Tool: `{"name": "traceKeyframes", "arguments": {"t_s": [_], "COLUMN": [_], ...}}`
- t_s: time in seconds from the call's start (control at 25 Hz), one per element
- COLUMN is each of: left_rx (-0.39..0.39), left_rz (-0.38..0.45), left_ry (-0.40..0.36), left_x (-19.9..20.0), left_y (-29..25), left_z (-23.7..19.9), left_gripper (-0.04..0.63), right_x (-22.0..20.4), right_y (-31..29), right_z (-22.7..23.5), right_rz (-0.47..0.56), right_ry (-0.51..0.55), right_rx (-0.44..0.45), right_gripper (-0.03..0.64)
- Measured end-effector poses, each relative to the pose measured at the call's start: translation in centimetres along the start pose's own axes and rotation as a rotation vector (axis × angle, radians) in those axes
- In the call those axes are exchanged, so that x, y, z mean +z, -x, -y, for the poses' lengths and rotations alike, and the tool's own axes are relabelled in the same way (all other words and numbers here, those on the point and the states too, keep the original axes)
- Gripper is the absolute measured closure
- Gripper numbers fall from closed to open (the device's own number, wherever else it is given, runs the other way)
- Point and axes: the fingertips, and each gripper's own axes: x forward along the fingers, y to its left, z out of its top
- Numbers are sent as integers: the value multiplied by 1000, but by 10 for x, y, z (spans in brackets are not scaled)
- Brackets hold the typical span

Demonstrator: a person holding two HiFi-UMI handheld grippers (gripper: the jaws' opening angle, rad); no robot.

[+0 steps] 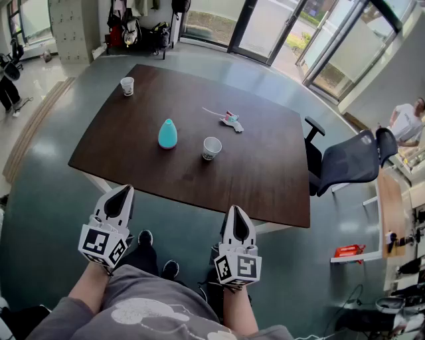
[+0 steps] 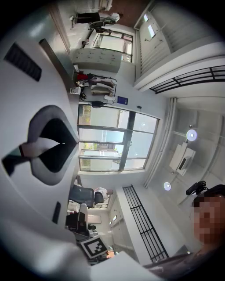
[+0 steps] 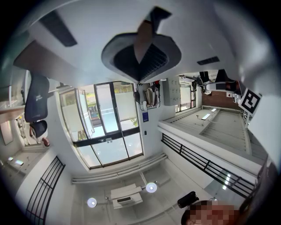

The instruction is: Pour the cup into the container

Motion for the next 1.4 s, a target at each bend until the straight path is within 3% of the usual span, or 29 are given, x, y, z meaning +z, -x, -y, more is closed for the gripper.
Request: {"name": "traceKeyframes", "arguments": {"t_s": [0.24, 0.52, 1.08, 1.4], "left_rx": [-8, -59, -129, -145], "left_rz": [-13, -6, -65, -106], "left_ry": [23, 56, 88, 100], "left_x": [-6, -11, -36, -50], "left_y": [-7, -55, -186, -227], "left_z": [-9, -29, -106, -141], "left_gripper": [588, 588, 588, 588], "right_x": [1, -8, -51, -66], "right_y": [-7, -33, -175, -230], "right_z": [-2, 6, 25, 22], "right_rz": [-5, -32, -108, -162], "right_ry": [-6, 31, 31, 66], "right_rx": [-5, -62, -161, -177], "right_gripper": [629, 629, 629, 620]}}
